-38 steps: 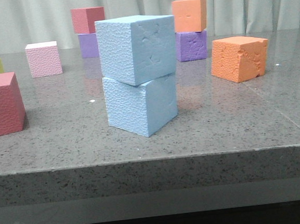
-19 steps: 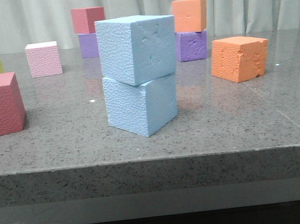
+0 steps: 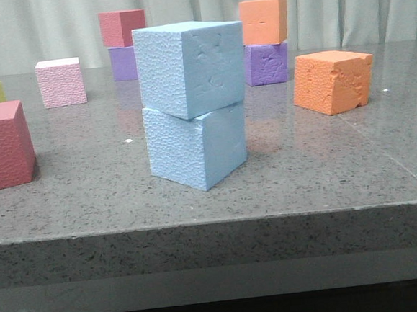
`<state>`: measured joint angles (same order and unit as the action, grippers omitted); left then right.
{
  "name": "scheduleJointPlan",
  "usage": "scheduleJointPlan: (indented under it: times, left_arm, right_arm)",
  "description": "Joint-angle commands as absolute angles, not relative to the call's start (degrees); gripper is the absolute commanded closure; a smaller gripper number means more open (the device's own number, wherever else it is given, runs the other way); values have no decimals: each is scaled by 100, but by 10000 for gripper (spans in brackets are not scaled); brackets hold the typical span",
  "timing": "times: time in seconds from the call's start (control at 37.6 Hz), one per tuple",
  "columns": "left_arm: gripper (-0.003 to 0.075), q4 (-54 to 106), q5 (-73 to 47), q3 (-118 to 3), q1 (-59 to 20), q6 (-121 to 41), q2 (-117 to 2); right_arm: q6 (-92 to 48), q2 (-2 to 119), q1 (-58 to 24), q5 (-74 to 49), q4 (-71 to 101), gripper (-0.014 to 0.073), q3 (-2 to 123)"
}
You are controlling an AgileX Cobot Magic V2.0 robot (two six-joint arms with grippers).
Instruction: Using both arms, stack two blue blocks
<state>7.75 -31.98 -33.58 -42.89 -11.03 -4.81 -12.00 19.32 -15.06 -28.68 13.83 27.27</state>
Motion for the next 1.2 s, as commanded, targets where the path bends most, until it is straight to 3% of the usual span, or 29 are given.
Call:
scheduleJointPlan:
  times: [0.0,0.13,0.32,0.77,1.17]
  left_arm:
    - [741,818,-2747,-3351,-4316,-1054,-514]
    - [741,267,-2229,-2739,-4015,-71,-206]
    - [741,242,-1712,-1871,-3120,0,143]
    - [741,265,-202,-172,154,0,143]
    - [741,268,-115,47,245,0,133]
  right_arm:
    - [-1201,1981,-1477,-2440,1448,662,2886]
    - [-1201,1981,-1477,-2440,1448,662,2886]
    - [-1201,1981,-1477,-2440,1448,662,2886]
    - [-1201,1981,-1477,-2440,1448,662,2886]
    - [-1201,1981,-1477,-2440,1448,662,2886]
